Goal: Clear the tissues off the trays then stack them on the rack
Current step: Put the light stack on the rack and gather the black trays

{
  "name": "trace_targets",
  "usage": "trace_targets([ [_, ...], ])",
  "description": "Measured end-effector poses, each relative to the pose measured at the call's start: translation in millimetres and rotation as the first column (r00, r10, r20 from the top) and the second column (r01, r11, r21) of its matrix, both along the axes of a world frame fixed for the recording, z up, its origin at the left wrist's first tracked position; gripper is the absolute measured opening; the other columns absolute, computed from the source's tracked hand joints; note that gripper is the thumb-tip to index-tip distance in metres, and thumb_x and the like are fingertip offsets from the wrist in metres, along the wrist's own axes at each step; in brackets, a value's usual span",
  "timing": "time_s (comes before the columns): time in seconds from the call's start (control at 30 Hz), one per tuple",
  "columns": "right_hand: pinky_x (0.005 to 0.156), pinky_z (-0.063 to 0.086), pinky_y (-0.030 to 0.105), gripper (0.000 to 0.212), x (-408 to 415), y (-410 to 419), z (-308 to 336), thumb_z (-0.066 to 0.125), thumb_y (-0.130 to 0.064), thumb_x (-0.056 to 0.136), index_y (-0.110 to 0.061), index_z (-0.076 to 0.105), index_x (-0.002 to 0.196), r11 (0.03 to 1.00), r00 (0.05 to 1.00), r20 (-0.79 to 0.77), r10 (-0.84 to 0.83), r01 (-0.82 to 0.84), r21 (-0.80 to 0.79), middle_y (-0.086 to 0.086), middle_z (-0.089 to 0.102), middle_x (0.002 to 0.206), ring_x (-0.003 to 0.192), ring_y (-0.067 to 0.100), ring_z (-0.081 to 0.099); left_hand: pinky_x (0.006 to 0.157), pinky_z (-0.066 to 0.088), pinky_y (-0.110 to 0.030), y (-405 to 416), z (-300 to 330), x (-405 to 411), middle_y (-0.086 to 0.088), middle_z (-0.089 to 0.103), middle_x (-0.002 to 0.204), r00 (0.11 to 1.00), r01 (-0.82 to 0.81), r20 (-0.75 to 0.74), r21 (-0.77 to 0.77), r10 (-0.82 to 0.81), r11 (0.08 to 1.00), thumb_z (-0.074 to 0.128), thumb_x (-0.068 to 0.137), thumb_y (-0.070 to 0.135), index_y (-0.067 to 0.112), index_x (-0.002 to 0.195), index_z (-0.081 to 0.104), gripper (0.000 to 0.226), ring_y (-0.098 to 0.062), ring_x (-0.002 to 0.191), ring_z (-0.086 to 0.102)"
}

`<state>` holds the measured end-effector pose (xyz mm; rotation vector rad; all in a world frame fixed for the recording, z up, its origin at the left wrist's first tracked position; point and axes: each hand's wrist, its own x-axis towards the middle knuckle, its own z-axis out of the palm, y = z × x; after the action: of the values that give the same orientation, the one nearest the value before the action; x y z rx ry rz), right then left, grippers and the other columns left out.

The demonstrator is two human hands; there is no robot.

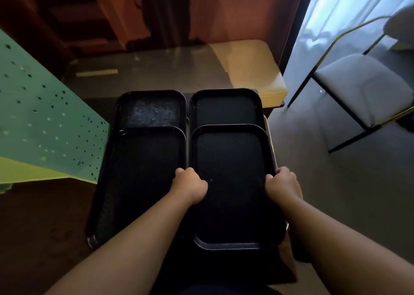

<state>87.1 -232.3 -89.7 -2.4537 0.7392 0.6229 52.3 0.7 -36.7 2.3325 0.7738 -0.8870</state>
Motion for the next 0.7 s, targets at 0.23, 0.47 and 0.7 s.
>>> trace_targets([
  [0.23,0.077,0.041,0.035,0.031,15,-10,-10,0.048,-0.032,0.108,-0.012,0.058,0.129,0.994,1.000,-0.020,0.022,-0.020,0.107,0.007,0.063,0.115,0.094,0.023,0.055,0.084,0.052,-0.036,2,-8,17,-0.013,0.042,0.146,0.989,-0.145,0.002,0.044,0.145,0.988,0.059,0.096,0.027,0.010,0.141,0.048,0.050,-0.029,0.112,0.061],
  [0.47,0.070,0.050,0.035,0.016,29,-18,-4,0.055,-0.030,0.107,-0.019,0.066,0.103,0.944,0.990,0.124,-0.071,0.027,0.329,0.004,0.070,0.098,0.085,0.018,0.064,0.079,0.045,-0.034,10,-14,36,-0.011,0.041,0.150,0.947,-0.313,0.040,-0.094,0.317,0.945,0.059,0.095,0.027,0.013,0.149,0.044,0.058,-0.023,0.106,0.056],
  [0.7,0.088,0.058,0.046,0.024,97,-5,5,0.060,-0.030,0.104,-0.013,0.071,0.115,0.942,0.980,0.196,-0.029,-0.039,0.334,0.006,0.072,0.101,0.097,0.027,0.069,0.093,0.053,-0.037,29,-14,68,-0.006,0.054,0.141,0.891,-0.355,0.208,-0.239,0.405,0.904,0.064,0.088,0.030,0.017,0.144,0.051,0.059,-0.024,0.112,0.062],
])
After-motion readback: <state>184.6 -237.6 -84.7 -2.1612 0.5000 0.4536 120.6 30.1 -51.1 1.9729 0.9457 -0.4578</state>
